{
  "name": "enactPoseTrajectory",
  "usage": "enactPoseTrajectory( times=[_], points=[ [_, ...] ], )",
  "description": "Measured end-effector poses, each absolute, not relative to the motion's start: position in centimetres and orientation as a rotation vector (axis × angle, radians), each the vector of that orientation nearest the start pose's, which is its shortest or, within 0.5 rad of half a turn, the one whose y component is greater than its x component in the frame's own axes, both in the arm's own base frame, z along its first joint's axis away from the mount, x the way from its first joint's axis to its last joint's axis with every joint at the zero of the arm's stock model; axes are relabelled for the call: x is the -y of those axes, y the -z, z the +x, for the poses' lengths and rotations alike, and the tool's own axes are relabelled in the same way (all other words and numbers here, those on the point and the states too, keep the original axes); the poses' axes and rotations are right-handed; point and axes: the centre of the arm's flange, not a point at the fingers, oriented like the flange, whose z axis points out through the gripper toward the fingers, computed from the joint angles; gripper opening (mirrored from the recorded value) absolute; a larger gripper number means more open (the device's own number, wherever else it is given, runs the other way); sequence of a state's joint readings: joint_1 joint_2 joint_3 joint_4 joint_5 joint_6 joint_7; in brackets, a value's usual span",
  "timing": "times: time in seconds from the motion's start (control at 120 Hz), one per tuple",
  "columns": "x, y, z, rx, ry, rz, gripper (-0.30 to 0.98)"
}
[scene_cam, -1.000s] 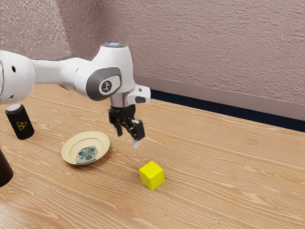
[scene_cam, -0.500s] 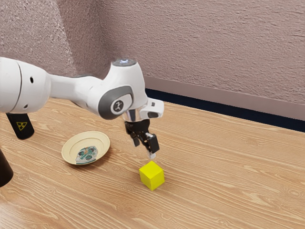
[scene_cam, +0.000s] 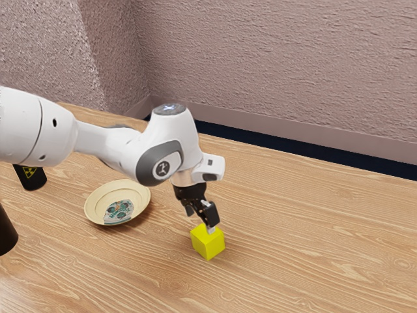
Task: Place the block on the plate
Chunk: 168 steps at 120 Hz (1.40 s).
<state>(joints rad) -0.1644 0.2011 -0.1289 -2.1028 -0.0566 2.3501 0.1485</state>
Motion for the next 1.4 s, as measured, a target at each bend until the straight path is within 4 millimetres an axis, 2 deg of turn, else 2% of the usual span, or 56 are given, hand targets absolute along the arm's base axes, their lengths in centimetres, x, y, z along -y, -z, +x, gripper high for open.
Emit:
enactPoseTrajectory(
  times=[0.4,0.625,0.783,0.9,1.4],
  points=[
    [18.1,-31.2,54.8,-0.662,0.06,-3.111,0.69],
    [17.1,-30.4,54.5,-0.604,0.035,-3.115,0.69],
    [15.9,-28.7,54.1,-0.555,-0.004,-3.123,0.69],
    [15.8,-28.2,54.1,-0.542,-0.001,-3.126,0.69],
    [16.5,-26.6,56.0,-0.546,0.038,-3.122,0.69]
  ],
)
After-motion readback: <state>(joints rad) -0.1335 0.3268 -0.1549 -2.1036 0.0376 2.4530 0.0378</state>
